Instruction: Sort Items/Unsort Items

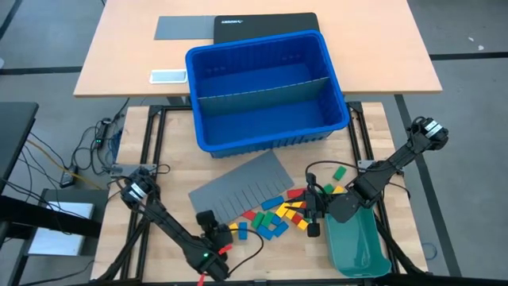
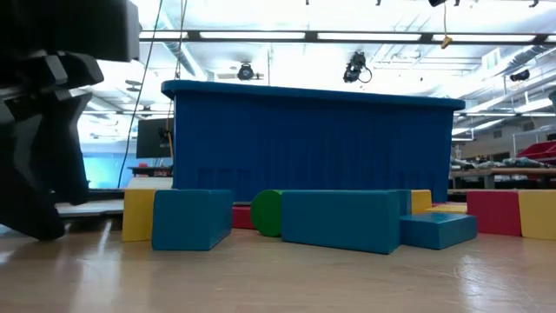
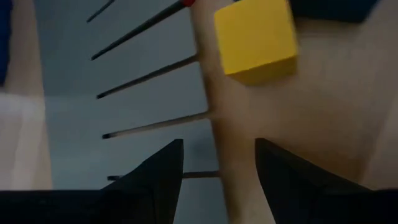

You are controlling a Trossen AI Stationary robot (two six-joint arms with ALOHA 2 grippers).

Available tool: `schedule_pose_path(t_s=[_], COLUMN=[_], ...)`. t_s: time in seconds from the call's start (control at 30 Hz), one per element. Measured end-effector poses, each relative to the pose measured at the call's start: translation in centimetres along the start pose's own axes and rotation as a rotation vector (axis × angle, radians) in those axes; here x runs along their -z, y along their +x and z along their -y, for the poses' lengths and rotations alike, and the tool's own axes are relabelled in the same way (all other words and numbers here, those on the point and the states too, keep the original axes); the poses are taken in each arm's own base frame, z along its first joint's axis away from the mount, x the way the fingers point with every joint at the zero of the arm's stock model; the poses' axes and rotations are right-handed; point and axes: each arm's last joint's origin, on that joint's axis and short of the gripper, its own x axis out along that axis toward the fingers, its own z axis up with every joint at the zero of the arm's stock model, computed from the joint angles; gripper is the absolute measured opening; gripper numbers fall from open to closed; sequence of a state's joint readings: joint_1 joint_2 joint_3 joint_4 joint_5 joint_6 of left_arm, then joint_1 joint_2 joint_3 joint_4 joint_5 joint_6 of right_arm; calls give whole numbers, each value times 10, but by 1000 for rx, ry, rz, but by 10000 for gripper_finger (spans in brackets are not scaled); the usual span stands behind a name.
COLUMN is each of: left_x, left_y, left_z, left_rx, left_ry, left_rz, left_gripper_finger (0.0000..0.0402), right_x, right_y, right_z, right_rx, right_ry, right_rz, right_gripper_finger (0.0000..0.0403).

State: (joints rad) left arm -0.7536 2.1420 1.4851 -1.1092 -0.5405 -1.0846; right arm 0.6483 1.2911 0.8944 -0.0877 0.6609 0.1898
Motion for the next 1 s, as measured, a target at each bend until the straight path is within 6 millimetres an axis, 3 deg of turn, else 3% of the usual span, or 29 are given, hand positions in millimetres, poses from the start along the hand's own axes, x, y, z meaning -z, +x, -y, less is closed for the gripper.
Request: schedule_pose_path(t_s=[0.37, 0.5, 0.73, 1.0], left_x=[4, 3, -2, -11], left_y=[6, 7, 7, -14], left_z=[-14, -21, -26, -32], left_rx=[-142, -198, -223, -265], left_ry=[-41, -31, 10, 28], left_rz=[-49, -76, -95, -107], left_gripper_finger=[192, 148, 12, 3], right_x=[0, 0, 0, 2], right_y=[0, 0, 0, 0], right_z=[0, 0, 0, 1], right_rx=[0, 0, 0, 6], right_ry=[1, 1, 0, 2], right_rz=[-1, -1, -1, -21], right_gripper_finger=[61, 61, 61, 61])
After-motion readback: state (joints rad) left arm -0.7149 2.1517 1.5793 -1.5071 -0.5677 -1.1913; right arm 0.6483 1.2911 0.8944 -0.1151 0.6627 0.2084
